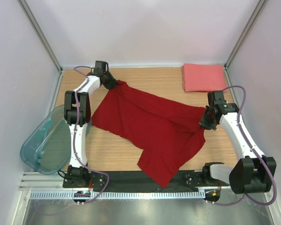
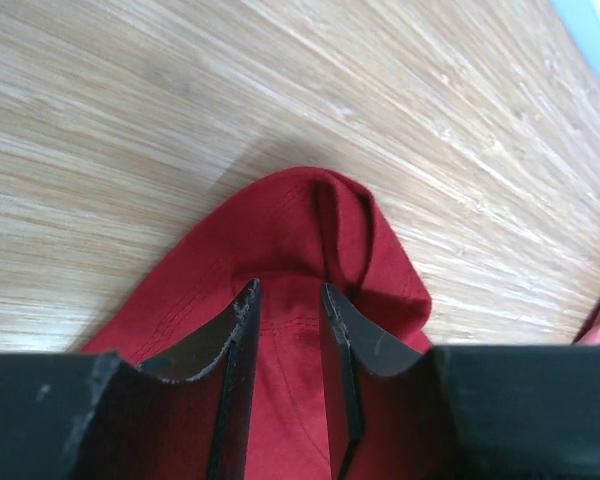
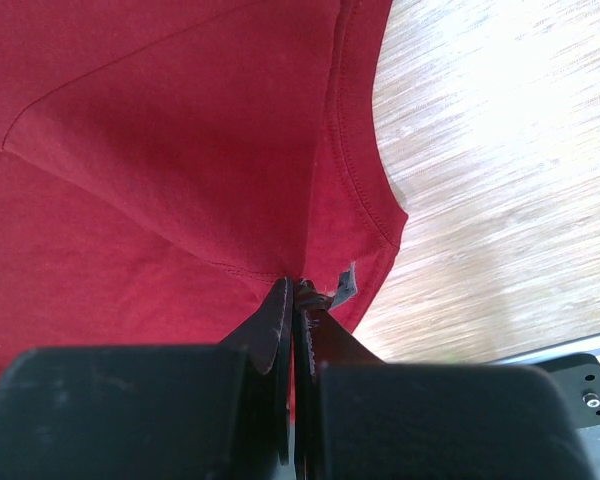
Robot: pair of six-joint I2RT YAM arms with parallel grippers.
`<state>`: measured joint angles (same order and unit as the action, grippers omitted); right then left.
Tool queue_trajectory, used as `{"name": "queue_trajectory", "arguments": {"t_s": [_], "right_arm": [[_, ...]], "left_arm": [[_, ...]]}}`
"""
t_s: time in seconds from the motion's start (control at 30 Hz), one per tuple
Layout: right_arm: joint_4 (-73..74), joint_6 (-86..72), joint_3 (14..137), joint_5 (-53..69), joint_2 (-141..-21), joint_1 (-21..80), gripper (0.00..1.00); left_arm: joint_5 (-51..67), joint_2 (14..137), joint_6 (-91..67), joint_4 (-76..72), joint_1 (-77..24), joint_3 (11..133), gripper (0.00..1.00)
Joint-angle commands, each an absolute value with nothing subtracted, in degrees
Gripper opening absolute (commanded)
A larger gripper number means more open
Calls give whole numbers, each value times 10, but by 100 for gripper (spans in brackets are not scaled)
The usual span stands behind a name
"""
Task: Fold and stack the t-shirts
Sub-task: Fold the tshirt
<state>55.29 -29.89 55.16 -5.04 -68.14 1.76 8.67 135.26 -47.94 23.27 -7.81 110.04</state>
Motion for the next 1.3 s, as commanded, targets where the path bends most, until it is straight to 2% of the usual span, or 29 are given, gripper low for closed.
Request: {"name": "queue_trajectory", "arguments": {"t_s": [0.0,0.3,0.4,0.53,0.57,0.63,0.67,0.87,1.27], "right_arm": [[543,-291,575,-61,-680,17,1],[537,-292,571,-59,-682,17,1],[538,-291,570,-59,-682,17,1],[538,-290,572,-57,-683,17,1],[537,-290,573,-58,-682,17,1],[538,-290,574,-57,-683,16,1],[538,-289,574,-57,-683,17,1],[540,-287,573,-61,-680,16,1],[548,-305,598,-72,-680,16,1]], "left_arm": [[88,1351,-467,243,-80,1110,31],[75,1291,-451,230,-89,1033,28],[77,1305,-454,228,-89,1045,32],[76,1313,-458,237,-90,1055,31],[76,1314,-458,236,-90,1055,31],[80,1317,-459,234,-90,1058,24],[81,1317,-457,232,-90,1060,18],[58,1291,-452,221,-90,1063,1],[76,1260,-452,240,-91,1139,0]]}}
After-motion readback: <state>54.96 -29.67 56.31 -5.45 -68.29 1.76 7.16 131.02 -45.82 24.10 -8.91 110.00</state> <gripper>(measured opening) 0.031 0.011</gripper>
